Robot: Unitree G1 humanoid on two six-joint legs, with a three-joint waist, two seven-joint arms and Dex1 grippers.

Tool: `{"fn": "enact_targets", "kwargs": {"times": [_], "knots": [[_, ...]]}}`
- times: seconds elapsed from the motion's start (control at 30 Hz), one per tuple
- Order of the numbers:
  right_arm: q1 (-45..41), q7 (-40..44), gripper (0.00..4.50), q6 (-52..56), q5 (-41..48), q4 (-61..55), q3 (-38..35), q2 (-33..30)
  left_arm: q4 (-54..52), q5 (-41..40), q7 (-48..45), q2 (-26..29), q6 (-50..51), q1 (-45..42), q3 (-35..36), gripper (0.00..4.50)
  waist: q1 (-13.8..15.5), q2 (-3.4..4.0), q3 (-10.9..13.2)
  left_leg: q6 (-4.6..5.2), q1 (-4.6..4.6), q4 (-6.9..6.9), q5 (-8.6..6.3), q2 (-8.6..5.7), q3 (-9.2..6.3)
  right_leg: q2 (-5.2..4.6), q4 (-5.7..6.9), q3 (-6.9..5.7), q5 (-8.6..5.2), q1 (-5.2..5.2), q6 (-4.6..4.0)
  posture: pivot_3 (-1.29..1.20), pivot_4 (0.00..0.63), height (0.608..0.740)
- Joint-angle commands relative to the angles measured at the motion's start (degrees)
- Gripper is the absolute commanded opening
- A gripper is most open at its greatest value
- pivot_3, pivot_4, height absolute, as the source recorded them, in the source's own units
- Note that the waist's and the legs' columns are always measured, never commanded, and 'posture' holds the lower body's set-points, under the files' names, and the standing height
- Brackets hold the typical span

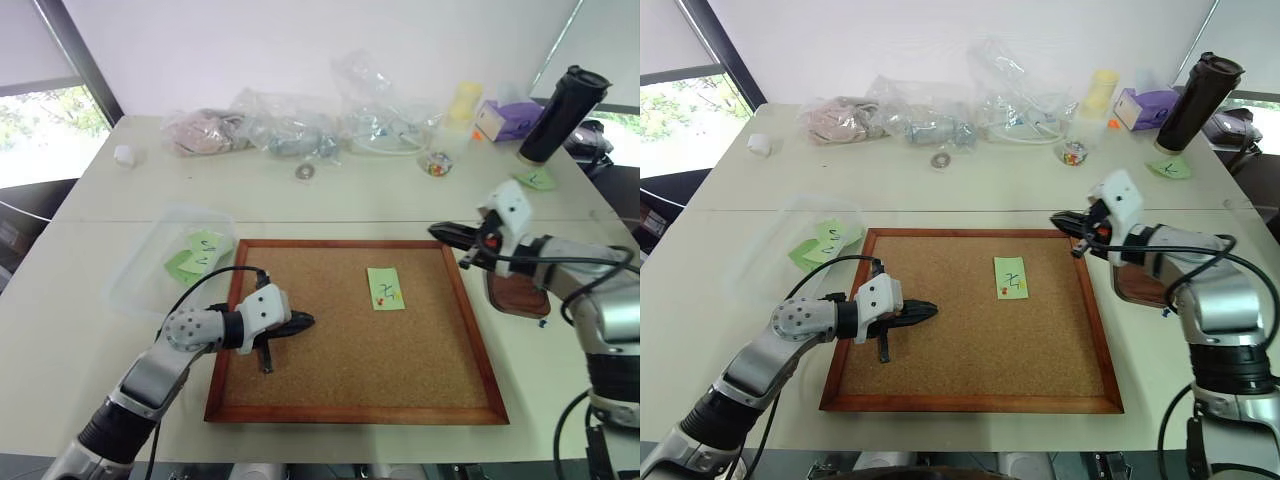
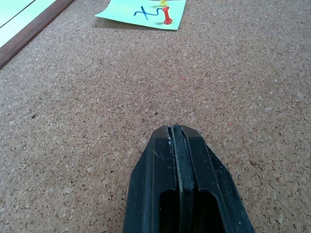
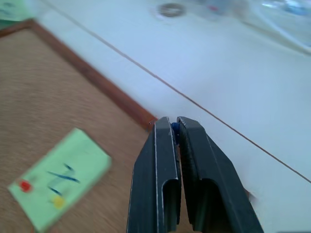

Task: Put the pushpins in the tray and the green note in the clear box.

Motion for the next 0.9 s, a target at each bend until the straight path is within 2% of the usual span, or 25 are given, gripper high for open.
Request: {"fn": "enact_targets", "kwargs": {"times": [0.03,0.17,0.3,0.5,0.87,0.9], "knots": [[3.60,-0.53,0.10,-0.70,0.40,2.69,-8.00,-3.52,2.13,1.97,-1.21,0.74,0.87,1.46,-1.88,0.00,0.00,0.00,0.00,0.04,0.01,0.00,-0.02,0.00,0.00,0.00,-0.01,0.00,0.00,0.02,0.00,0.00,0.150,0.740],[9.38,-0.12,0.10,-2.50,-0.38,5.97,-11.34,-5.37,2.78,2.25,-1.36,0.41,0.70,0.91,-2.12,0.00,-0.10,0.15,-0.09,0.11,0.07,-0.02,-0.06,0.00,0.01,0.01,-0.03,0.00,0.00,0.07,0.00,0.00,0.150,0.740],[12.56,-1.02,0.10,-1.93,0.35,7.11,-12.37,-4.51,3.49,2.48,-1.42,0.06,0.42,0.34,-2.23,0.00,-0.15,0.47,-0.28,0.14,0.10,-0.01,-0.07,0.00,0.06,0.02,-0.02,0.04,0.00,0.10,0.00,0.00,0.150,0.740],[12.90,-4.28,0.10,-3.91,-0.26,12.51,-12.34,-1.47,3.54,2.82,-1.34,-0.36,0.32,0.12,-2.40,0.00,0.04,0.48,-0.30,0.15,0.14,0.03,-0.08,0.00,0.05,0.03,-0.03,0.04,0.00,0.20,0.00,0.00,0.150,0.740],[15.16,-5.10,0.10,-4.97,0.34,12.55,-11.31,0.39,2.84,2.92,-1.52,0.00,0.52,0.53,-1.66,0.00,0.01,0.58,-0.35,0.15,0.14,0.04,-0.08,0.00,0.05,0.04,-0.03,0.03,0.00,0.20,0.00,0.00,0.150,0.740],[15.17,-5.00,0.35,-4.77,0.74,12.37,-11.40,0.53,2.86,2.93,-1.55,-0.01,0.55,0.47,-1.63,0.00,0.01,0.58,-0.36,0.15,0.14,0.04,-0.07,0.00,0.05,0.04,-0.03,0.04,0.00,0.20,0.00,0.00,0.150,0.740]]}}
